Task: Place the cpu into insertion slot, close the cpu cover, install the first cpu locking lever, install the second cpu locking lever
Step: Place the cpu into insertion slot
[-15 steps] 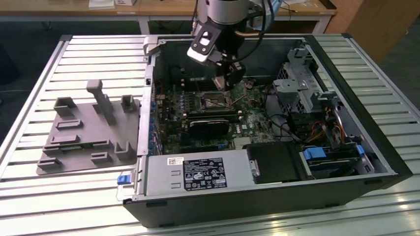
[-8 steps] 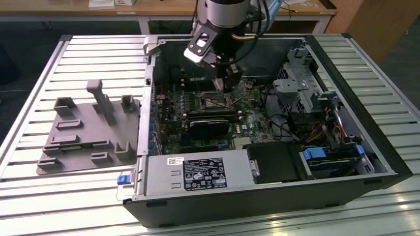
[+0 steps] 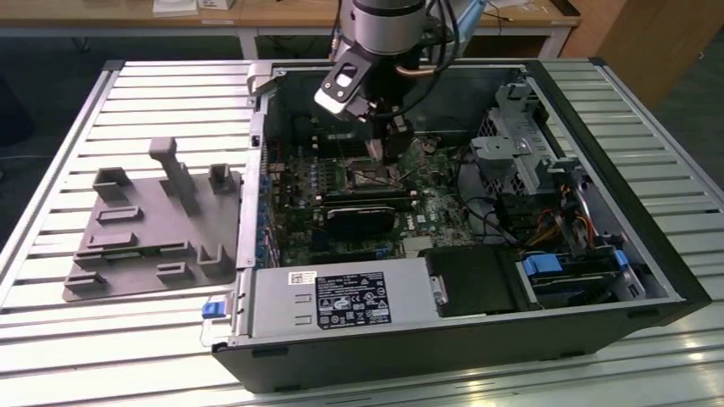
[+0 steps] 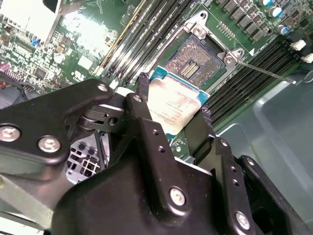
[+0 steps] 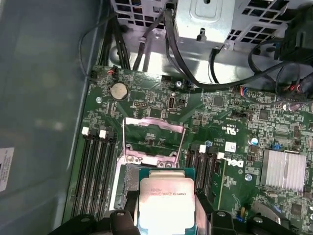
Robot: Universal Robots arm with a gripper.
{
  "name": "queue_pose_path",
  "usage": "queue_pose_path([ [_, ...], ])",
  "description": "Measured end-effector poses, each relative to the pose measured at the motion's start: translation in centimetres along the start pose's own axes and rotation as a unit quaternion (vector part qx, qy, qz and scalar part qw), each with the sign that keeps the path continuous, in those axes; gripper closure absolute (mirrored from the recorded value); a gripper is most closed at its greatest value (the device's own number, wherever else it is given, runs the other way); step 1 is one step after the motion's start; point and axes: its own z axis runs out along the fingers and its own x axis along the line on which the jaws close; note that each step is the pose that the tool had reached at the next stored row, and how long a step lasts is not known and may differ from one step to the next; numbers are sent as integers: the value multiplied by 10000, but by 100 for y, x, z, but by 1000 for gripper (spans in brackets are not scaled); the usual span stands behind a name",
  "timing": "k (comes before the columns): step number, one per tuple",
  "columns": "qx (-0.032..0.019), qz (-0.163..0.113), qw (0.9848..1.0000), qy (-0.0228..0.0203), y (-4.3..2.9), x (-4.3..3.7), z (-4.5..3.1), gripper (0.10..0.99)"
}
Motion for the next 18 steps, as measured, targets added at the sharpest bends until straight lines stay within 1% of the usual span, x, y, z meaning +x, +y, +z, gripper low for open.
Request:
queue_pose_path([
  [2, -2, 149, 9999, -14, -2, 0, 13, 549],
  [6, -6, 413, 9991, -38, -12, 0, 44, 549],
  [13, -5, 435, 9990, -62, -44, 13, 121, 549],
  [18, -4, 436, 9990, -69, -75, 48, 171, 549],
])
